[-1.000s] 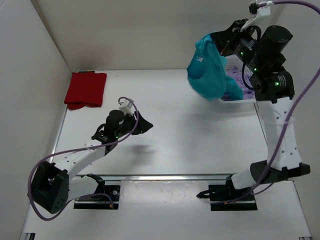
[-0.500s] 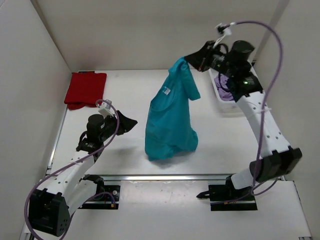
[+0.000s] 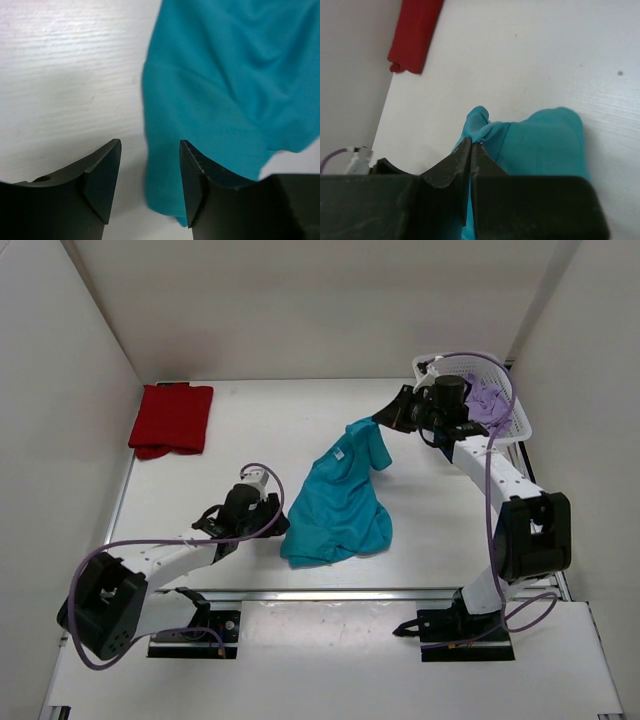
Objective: Fold and stack the t-shirts
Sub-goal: Move the tshirt to the center of the board
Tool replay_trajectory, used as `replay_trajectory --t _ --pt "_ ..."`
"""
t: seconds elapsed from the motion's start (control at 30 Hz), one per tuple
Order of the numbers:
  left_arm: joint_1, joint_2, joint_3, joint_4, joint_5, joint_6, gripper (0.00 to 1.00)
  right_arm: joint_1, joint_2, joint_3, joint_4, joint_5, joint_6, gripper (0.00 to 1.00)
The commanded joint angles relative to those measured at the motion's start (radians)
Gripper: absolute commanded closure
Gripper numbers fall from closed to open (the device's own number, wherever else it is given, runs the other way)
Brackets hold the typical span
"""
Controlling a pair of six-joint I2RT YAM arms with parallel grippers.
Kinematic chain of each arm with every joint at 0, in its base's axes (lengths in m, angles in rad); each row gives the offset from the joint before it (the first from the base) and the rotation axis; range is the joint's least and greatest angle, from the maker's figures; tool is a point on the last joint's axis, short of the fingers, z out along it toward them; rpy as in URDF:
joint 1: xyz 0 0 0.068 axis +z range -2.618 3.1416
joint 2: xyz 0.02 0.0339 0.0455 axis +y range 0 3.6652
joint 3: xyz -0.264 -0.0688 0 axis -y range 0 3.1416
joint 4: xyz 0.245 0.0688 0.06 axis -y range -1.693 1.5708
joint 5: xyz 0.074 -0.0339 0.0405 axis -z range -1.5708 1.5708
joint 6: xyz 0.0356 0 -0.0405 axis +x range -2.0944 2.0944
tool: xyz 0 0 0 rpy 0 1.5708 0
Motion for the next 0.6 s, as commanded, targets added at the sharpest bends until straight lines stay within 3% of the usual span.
replay_trajectory --t 0.0,0.13,0.23,0.43,0.5,0.57 --pt "-0.022 0.012 0.046 -0.055 -0.088 0.055 0.39 -0.023 -0.104 -0.039 0.155 0.004 0.014 1.0" --pt "-0.029 0.042 -0.015 -0.014 0.008 0.03 0.29 -0.047 -0.113 -0.125 0.232 -0.027 0.065 1.0" --pt "-0.071 0.097 -0.06 0.114 0.088 -0.016 0.36 -0.046 -0.119 -0.165 0.269 -0.036 0.083 1.0" --pt "-0.084 0.126 -0.031 0.121 0.083 -0.035 0.85 -0.067 -0.162 -0.212 0.277 -0.031 0.074 1.0" --pt "-0.083 0.088 -0.026 0.094 0.032 -0.035 0.98 -0.075 -0.175 -0.231 0.283 -0.035 0.08 1.0" --pt "-0.057 0.017 -0.017 0.083 0.026 -0.033 1.0 -0.074 -0.194 -0.237 0.281 -0.034 0.083 1.0"
